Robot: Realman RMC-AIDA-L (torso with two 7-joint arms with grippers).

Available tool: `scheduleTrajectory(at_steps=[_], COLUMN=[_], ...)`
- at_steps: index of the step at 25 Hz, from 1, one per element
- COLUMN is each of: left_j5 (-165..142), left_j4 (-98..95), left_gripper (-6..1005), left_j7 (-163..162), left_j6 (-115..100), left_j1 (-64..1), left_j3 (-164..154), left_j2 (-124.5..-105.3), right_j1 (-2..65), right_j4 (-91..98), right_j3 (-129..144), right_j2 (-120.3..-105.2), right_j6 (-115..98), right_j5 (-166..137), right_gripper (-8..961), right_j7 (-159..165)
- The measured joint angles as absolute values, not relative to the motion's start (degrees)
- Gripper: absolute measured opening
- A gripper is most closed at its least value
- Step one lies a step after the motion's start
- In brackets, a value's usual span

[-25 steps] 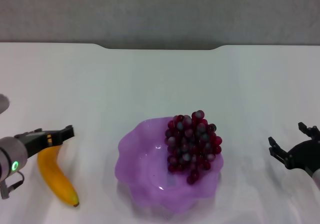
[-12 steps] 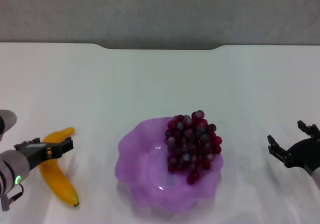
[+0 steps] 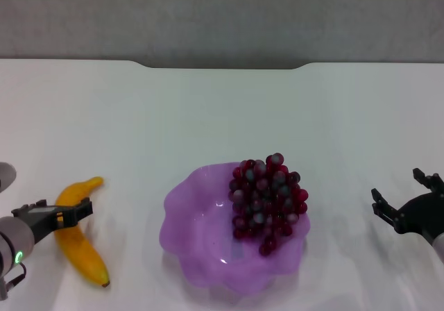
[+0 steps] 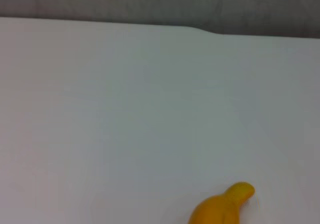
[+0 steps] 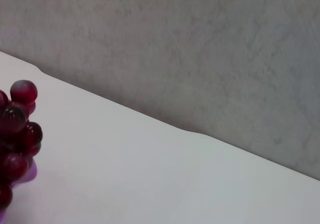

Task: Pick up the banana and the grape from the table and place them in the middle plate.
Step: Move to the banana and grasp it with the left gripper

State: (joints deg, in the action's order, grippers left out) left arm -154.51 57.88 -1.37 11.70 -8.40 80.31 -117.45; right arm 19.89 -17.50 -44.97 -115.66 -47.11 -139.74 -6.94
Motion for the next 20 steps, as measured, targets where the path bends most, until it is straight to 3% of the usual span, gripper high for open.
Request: scheduleTrajectory(at_steps=[20], left_j5=[-154.5], left_j4=[51.3], left_gripper=[876], left_j7=[-4.9], left_j6=[11.4], left_j1=[-12.2], left_j3=[79.6], left_j2=[-117.39], right_j1=[20.0], right_j4=[-18.1], right_j3=[-44.9], right_j2=[-115.66], right_j6=[-47.2], right_j5=[-139.7], right_gripper=[881], right_j7=[-6.9])
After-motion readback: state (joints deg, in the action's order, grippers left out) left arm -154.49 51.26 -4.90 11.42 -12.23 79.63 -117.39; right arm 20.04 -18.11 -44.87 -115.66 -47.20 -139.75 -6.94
